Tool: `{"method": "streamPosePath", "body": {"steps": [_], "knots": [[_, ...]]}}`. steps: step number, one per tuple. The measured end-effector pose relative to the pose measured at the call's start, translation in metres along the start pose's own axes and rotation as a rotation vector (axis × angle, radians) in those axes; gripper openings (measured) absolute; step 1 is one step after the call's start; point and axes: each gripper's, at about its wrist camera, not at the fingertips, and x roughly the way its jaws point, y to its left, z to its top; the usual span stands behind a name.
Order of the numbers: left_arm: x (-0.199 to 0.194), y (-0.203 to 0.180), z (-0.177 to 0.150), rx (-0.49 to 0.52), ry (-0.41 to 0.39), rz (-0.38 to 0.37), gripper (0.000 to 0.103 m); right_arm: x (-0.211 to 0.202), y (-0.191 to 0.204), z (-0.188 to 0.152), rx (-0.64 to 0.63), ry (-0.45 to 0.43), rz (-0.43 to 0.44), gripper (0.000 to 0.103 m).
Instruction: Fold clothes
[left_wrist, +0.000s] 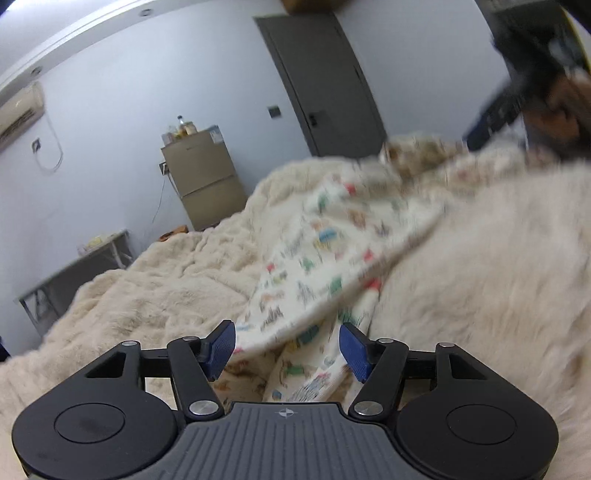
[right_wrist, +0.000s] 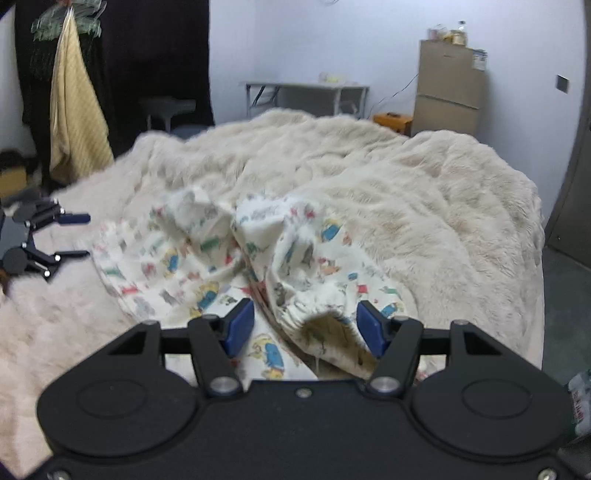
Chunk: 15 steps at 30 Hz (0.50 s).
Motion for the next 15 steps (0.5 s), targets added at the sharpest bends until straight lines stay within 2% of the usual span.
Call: {"method": "streamPosePath", "body": {"steps": [5, 9, 15], "knots": [[0.011, 0.000, 0.002, 0.005, 0.011, 0.055, 0.058, 0.013, 0.002, -0.002, 0.009, 0.032, -0.052, 0.056], [0.019, -0.005, 0.002, 0.035, 0.039, 0.079, 0.057, 0.019, 0.010, -0.002, -0.050, 0.061, -0.094, 0.056], [0.028, -0.012, 0.008, 0.055, 0.042, 0.107, 0.049, 0.032, 0.021, 0.000, -0.107, 0.088, -0.139, 0.056]]}}
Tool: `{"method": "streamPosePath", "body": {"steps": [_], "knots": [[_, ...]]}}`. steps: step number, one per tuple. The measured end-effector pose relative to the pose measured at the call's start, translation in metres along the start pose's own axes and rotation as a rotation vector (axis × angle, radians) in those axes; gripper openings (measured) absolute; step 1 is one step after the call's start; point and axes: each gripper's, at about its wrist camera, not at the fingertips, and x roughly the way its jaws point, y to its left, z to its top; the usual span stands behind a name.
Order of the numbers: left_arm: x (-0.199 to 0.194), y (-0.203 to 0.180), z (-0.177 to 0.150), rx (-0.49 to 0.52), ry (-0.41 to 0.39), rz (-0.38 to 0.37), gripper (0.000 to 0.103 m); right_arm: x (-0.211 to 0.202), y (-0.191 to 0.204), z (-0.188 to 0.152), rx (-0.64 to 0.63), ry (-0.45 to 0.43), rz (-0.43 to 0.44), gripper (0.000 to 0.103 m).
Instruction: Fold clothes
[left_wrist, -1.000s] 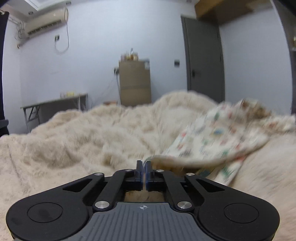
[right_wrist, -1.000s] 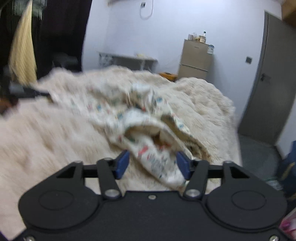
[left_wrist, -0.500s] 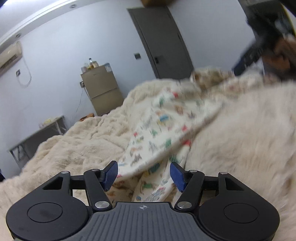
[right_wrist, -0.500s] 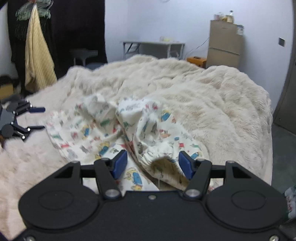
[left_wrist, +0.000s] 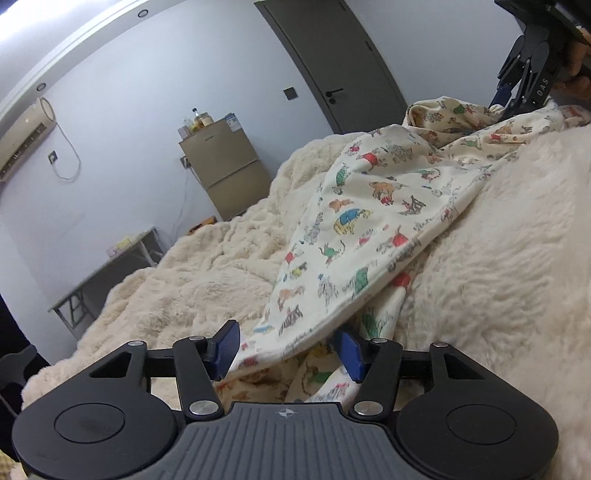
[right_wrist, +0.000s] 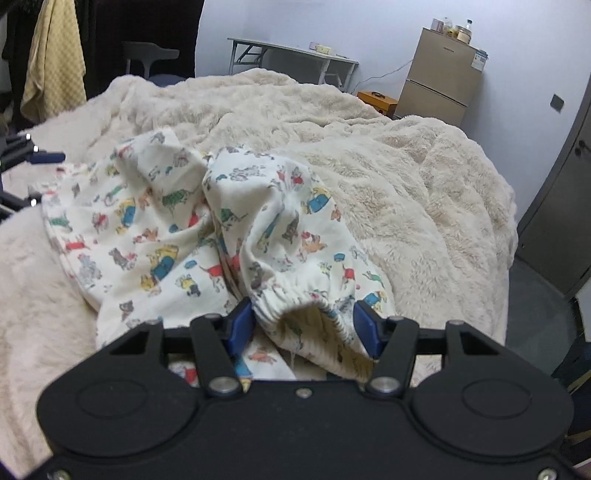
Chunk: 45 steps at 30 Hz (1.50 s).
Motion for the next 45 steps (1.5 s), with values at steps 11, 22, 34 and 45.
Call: {"method": "streamPosePath", "body": {"steps": [11, 22, 34, 45], "knots": [[0.008, -0.001, 0.008, 0.006, -0.001, 0.014, 0.042, -0.004, -0.005, 0.004, 0.045, -0.009, 0.014, 0.047], [0.016, 0.002, 0.007, -0.012, 0.031, 0.042, 0.042, -0.008, -0.017, 0.002, 0.051, -0.010, 0.008, 0.048], [0.000, -0.011, 0.022, 0.036, -0.087, -0.015, 0.004, 0.000, -0.037, 0.027, 0.150, -0.057, -0.002, 0.015], [-0.135, 0.029, 0.061, -0.025, -0.304, -0.026, 0.003, -0.046, -0.176, 0.006, 0.680, -0.286, -0.209, 0.012]]}}
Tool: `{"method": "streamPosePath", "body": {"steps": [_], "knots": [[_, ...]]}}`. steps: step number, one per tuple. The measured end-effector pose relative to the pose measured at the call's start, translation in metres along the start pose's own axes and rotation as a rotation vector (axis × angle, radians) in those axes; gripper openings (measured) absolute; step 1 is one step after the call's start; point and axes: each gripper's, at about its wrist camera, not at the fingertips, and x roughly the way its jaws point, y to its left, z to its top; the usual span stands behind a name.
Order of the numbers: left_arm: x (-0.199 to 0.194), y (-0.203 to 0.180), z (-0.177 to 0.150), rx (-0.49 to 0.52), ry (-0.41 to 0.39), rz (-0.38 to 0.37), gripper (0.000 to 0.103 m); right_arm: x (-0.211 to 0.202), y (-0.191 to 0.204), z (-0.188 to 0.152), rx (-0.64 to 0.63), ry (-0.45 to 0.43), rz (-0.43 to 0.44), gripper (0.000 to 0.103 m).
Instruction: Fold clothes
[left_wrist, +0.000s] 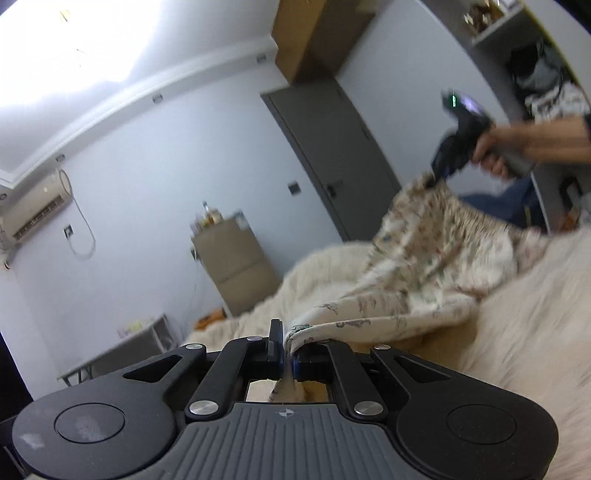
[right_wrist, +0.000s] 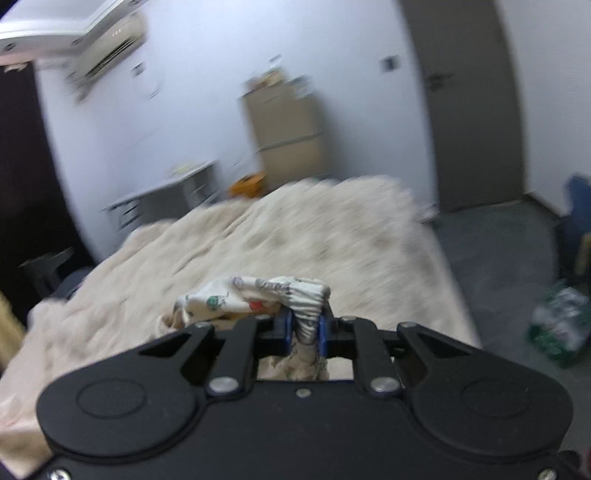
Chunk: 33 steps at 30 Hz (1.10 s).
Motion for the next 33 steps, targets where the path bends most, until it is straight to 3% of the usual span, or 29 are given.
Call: {"method": "streamPosePath", "body": {"steps": [3, 6, 9, 12, 15, 17, 20, 22, 28, 33], "knots": [[-0.004, 0.004, 0.000, -0.021, 0.040, -0.065, 0.004, 0.024, -0.020, -0.004, -0.013, 0.095, -0.146, 0.023], [0.008, -0.002, -0.016, 0.023, 0.141, -0.075, 0.007, 0.055, -0.019, -0.037, -0.160, 0.296, -0.243, 0.030], [0.016, -0.006, -0.033, 0.048, 0.217, -0.093, 0.011, 0.045, -0.003, -0.064, -0.283, 0.311, -0.250, 0.045], [0.017, -0.002, -0.040, 0.019, 0.227, -0.104, 0.020, 0.006, 0.007, -0.080, -0.336, 0.283, -0.164, 0.045], [0.019, 0.001, -0.045, -0.009, 0.227, -0.106, 0.025, -0.048, 0.015, -0.091, -0.376, 0.236, -0.034, 0.057], [0.020, 0.000, -0.049, -0.012, 0.235, -0.106, 0.026, -0.096, 0.017, -0.106, -0.421, 0.179, 0.079, 0.057], [0.021, -0.003, -0.054, 0.003, 0.251, -0.106, 0.032, -0.141, 0.023, -0.137, -0.506, 0.150, 0.162, 0.057], [0.024, -0.008, -0.057, 0.019, 0.266, -0.106, 0.041, -0.154, 0.033, -0.154, -0.593, 0.138, 0.177, 0.057], [0.029, -0.011, -0.064, 0.050, 0.307, -0.104, 0.042, -0.154, 0.061, -0.191, -0.810, 0.169, 0.181, 0.052], [0.036, -0.010, -0.072, 0.032, 0.330, -0.100, 0.043, -0.130, 0.080, -0.210, -0.921, 0.096, 0.144, 0.055]]}}
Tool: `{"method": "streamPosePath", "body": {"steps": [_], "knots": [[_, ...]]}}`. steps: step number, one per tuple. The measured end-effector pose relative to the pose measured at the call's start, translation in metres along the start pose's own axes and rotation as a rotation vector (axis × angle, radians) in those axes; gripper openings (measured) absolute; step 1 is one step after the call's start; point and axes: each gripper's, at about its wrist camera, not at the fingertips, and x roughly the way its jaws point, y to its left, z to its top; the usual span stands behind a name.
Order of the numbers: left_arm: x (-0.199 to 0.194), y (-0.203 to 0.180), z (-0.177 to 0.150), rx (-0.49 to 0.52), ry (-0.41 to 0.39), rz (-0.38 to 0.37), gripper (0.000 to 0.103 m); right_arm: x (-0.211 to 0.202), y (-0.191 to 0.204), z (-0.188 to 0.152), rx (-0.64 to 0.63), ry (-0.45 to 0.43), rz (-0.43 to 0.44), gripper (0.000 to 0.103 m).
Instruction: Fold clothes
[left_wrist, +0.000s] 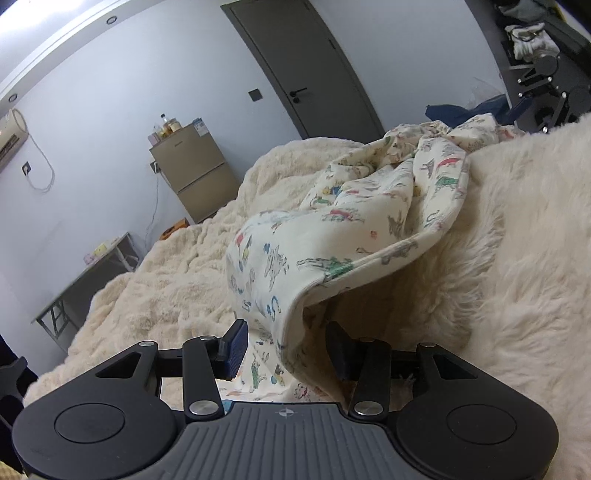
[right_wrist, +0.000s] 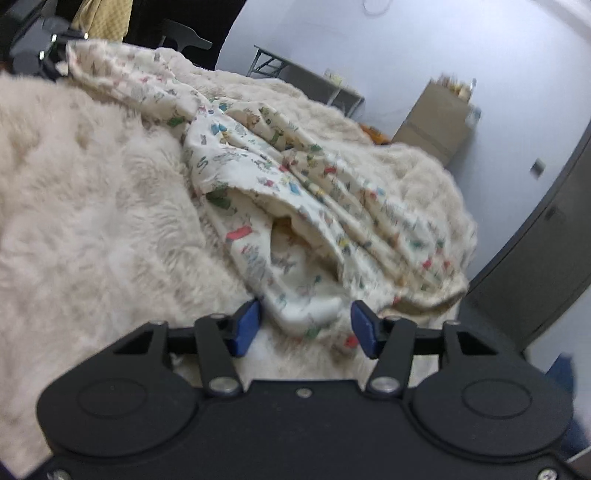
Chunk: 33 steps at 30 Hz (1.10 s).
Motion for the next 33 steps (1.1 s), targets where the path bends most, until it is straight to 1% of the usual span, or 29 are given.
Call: {"method": "streamPosePath", "body": {"steps": [2, 3, 4, 5, 6, 8, 9, 11, 13, 15, 17, 19, 20, 22, 24, 26, 27, 28, 29, 30, 31, 32, 33], "knots": [[0.005, -0.001, 0.000, -0.004, -0.007, 0.006, 0.043, 0.010, 0.003, 0.003, -0.012, -0.007, 0.002, 0.048], [0.007, -0.002, 0.001, -0.007, -0.012, 0.010, 0.042, 0.012, 0.002, 0.003, -0.007, -0.011, 0.009, 0.037], [0.007, -0.002, 0.003, -0.012, -0.019, 0.017, 0.040, 0.012, 0.001, 0.004, 0.007, -0.013, 0.018, 0.015], [0.008, -0.002, 0.004, -0.017, -0.025, 0.023, 0.030, 0.012, -0.002, 0.004, 0.021, -0.015, 0.028, 0.005], [0.008, -0.001, 0.006, -0.022, -0.032, 0.029, 0.021, 0.012, -0.003, 0.004, 0.027, -0.017, 0.030, 0.003], [0.006, 0.001, 0.009, -0.034, -0.044, 0.025, 0.013, 0.005, -0.002, 0.001, -0.019, -0.043, -0.006, 0.003], [0.002, 0.003, 0.011, -0.046, -0.056, 0.019, 0.008, -0.003, -0.005, 0.000, -0.026, -0.065, -0.020, 0.002], [-0.007, 0.008, 0.017, -0.072, -0.086, 0.007, 0.002, -0.024, -0.018, -0.001, -0.013, -0.112, -0.040, 0.002], [-0.023, 0.015, 0.023, -0.109, -0.133, -0.008, 0.001, -0.048, -0.034, -0.003, 0.006, -0.146, -0.053, 0.002], [-0.042, 0.020, 0.029, -0.120, -0.175, -0.034, 0.001, -0.073, -0.048, -0.007, 0.013, -0.175, -0.068, 0.002], [-0.056, 0.018, 0.033, -0.083, -0.189, -0.067, 0.001, -0.106, -0.061, -0.019, 0.002, -0.181, -0.048, 0.002], [-0.067, 0.009, 0.033, -0.013, -0.178, -0.102, 0.001, -0.123, -0.063, -0.029, -0.018, -0.159, -0.010, 0.002], [-0.070, 0.003, 0.031, 0.021, -0.168, -0.114, 0.003, -0.129, -0.060, -0.037, -0.038, -0.119, 0.030, 0.003], [-0.073, -0.009, 0.025, 0.079, -0.144, -0.131, 0.008, -0.131, -0.054, -0.045, -0.060, -0.061, 0.081, 0.004], [-0.071, -0.012, 0.015, 0.072, -0.126, -0.149, 0.031, -0.124, -0.041, -0.054, -0.118, 0.025, 0.165, 0.005], [-0.069, -0.007, 0.008, 0.048, -0.117, -0.171, 0.036, -0.121, -0.036, -0.056, -0.136, 0.044, 0.210, 0.006], [-0.070, -0.001, 0.004, 0.024, -0.117, -0.179, 0.043, -0.123, -0.037, -0.054, -0.128, 0.033, 0.221, 0.012], [-0.071, 0.006, 0.002, -0.003, -0.123, -0.183, 0.047, -0.126, -0.040, -0.052, -0.108, 0.004, 0.225, 0.023], [-0.074, 0.012, 0.000, -0.028, -0.134, -0.183, 0.053, -0.131, -0.045, -0.049, -0.082, -0.037, 0.225, 0.029], [-0.077, 0.021, -0.001, -0.059, -0.149, -0.185, 0.056, -0.137, -0.050, -0.047, -0.056, -0.078, 0.223, 0.041], [-0.080, 0.032, -0.003, -0.103, -0.168, -0.192, 0.060, -0.143, -0.055, -0.044, -0.023, -0.134, 0.226, 0.049], [-0.083, 0.044, -0.007, -0.155, -0.188, -0.203, 0.067, -0.151, -0.062, -0.043, 0.011, -0.200, 0.245, 0.050], [-0.086, 0.054, -0.010, -0.198, -0.204, -0.210, 0.072, -0.156, -0.065, -0.041, 0.031, -0.244, 0.262, 0.053]]}}
